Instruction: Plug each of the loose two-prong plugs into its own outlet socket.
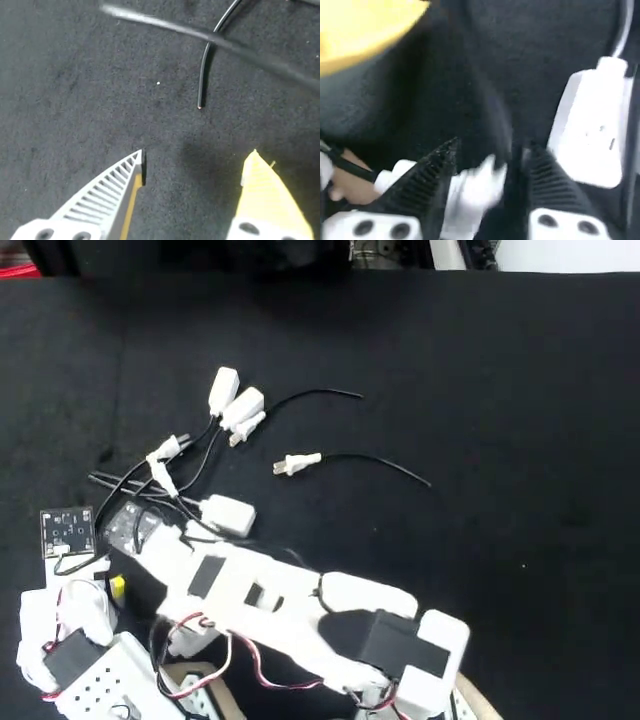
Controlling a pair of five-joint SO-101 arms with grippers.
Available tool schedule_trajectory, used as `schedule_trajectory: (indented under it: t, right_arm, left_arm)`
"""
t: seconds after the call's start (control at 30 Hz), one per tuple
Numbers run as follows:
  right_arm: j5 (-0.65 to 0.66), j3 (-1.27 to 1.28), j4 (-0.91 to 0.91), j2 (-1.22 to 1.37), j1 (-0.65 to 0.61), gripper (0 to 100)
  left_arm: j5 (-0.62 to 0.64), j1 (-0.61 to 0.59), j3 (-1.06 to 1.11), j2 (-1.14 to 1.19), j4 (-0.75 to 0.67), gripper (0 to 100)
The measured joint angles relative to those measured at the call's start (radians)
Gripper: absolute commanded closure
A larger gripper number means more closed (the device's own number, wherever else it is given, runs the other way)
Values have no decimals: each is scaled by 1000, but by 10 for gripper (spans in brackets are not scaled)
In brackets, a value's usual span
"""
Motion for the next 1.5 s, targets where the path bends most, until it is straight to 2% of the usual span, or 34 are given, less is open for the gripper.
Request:
schedule_trajectory:
  t: [0.17,0.4,0.5,0.6,0.7,0.8,0.9,0.97,1.07,1.13,1.27,1.37,1.5]
  right_arm:
    - [-3,0,107,-187,20,637]
    - [-3,0,331,-519,26,636]
    - [-3,0,413,-678,83,638]
    - [6,0,496,-867,199,638]
    - [95,0,609,-1080,364,639]
    - [215,0,752,-1293,589,641]
    - [358,51,833,-1418,855,717]
    - [440,138,821,-1427,1036,814]
    - [494,321,683,-1399,1238,969]
    - [483,445,562,-1358,1321,977]
    - [425,577,404,-1330,1392,979]
    - [402,632,379,-1327,1415,978]
    - [400,678,373,-1327,1415,978]
  left_arm:
    - [0,0,0,0,0,686]
    - [0,0,-21,-2,0,686]
    - [0,0,-48,-2,3,686]
    - [3,0,-87,0,37,687]
    - [75,0,-118,-3,63,687]
    - [80,0,-127,-3,86,687]
    - [51,0,-147,-2,106,687]
    - [14,0,-183,18,130,687]
    - [-28,37,-259,100,166,687]
    - [-38,83,-334,186,196,687]
    - [-46,213,-534,427,296,687]
    - [-57,344,-658,620,374,687]
    - [-103,497,-701,789,396,686]
